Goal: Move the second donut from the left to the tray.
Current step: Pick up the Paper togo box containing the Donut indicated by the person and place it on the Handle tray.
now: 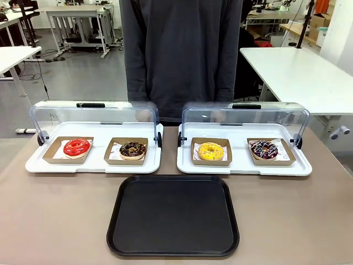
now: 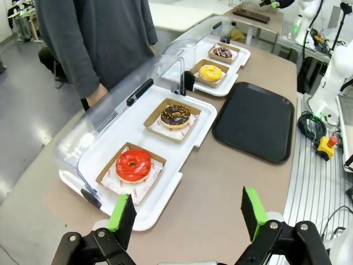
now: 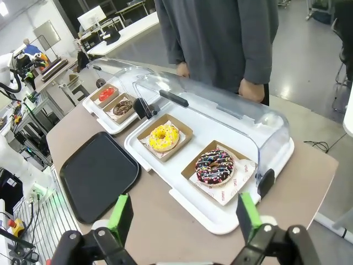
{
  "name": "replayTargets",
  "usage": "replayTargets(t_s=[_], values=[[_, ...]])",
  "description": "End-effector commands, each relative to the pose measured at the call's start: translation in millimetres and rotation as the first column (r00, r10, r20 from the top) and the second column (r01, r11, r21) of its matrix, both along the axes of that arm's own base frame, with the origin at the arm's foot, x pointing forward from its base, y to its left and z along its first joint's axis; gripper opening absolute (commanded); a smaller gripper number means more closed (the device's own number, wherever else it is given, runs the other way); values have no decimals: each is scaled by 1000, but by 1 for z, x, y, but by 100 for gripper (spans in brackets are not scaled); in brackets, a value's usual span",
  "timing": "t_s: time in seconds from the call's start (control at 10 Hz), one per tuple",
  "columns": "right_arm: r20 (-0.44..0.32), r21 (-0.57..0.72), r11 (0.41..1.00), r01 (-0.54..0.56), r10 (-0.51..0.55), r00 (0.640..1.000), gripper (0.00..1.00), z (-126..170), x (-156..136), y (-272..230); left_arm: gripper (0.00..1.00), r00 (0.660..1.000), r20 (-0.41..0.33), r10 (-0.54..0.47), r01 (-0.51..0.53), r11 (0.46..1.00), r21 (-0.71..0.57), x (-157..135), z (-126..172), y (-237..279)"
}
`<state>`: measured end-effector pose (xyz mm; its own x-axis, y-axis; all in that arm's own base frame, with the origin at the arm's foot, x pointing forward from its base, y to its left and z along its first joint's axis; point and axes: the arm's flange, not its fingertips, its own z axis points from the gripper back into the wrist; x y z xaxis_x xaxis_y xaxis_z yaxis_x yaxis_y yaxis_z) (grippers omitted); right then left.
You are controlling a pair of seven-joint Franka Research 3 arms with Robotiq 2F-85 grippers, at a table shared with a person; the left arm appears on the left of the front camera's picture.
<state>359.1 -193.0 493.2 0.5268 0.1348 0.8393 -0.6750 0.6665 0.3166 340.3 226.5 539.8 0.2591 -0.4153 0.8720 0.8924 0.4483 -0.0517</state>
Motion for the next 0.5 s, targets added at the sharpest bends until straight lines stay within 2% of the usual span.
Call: replayTargets(t_s=[0.0,0.4], values=[[25,11,1000,-3,3,1000,100,1,1,0,100,1000,13,-10,10,1000,-9,-1,1,-1],[25,11,1000,-3,3,1000,100,1,1,0,100,1000,13,-10,10,1000,-9,-1,1,-1]])
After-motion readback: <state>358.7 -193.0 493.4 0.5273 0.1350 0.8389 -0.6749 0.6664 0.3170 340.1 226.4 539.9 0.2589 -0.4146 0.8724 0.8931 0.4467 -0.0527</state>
